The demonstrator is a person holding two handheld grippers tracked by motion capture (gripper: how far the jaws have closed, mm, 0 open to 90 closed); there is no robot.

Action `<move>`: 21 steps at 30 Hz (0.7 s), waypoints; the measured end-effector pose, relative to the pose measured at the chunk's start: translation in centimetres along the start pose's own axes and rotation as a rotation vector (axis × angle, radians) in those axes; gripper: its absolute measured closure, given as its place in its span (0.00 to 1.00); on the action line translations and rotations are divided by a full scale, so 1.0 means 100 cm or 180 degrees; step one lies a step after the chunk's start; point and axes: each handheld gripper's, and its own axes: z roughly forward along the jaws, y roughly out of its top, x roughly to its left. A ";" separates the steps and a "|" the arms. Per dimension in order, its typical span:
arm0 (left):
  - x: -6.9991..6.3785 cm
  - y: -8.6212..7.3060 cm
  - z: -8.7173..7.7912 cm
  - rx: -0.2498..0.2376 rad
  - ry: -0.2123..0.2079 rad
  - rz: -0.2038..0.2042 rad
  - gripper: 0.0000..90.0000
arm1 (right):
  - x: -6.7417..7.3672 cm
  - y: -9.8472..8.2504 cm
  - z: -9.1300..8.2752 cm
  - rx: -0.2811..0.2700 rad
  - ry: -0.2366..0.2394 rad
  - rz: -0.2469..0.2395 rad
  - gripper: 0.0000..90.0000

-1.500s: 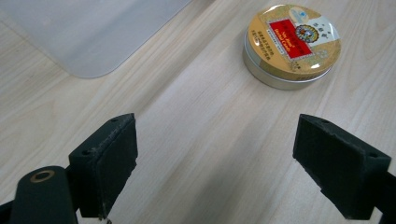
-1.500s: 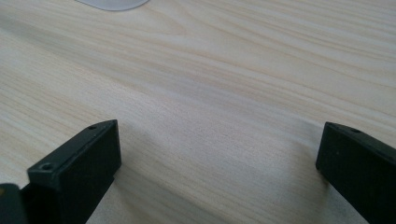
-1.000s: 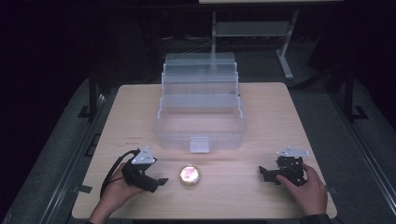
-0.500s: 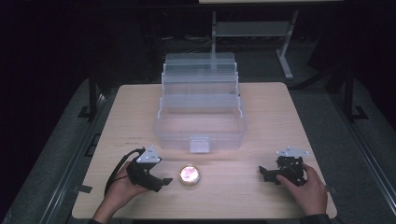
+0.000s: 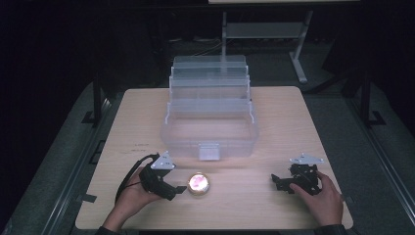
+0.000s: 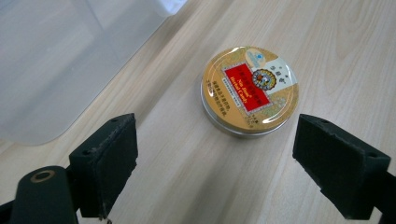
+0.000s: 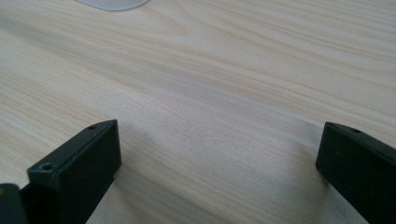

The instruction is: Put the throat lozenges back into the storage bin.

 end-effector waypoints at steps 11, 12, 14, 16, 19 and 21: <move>-0.005 0.010 0.009 0.0007 -0.0057 0.0050 0.15 | 0.000 0.000 0.000 0.0000 0.0000 0.0000 0.00; -0.005 0.011 0.009 0.0018 -0.0060 0.0060 0.15 | 0.000 0.000 0.000 0.0001 0.0001 0.0000 0.00; -0.005 0.012 0.010 0.0018 -0.0064 0.0077 0.15 | 0.000 0.000 0.000 0.0000 0.0000 0.0001 0.00; -0.006 0.013 0.010 0.0008 -0.0068 0.0080 0.15 | 0.000 0.000 0.000 0.0000 0.0001 0.0000 0.00; -0.007 0.017 0.013 0.0011 -0.0082 0.0110 0.15 | 0.000 0.000 0.000 0.0000 0.0001 0.0001 0.00; -0.008 0.018 0.015 0.0019 -0.0085 0.0120 0.15 | 0.000 0.000 0.000 0.0000 0.0001 -0.0001 0.00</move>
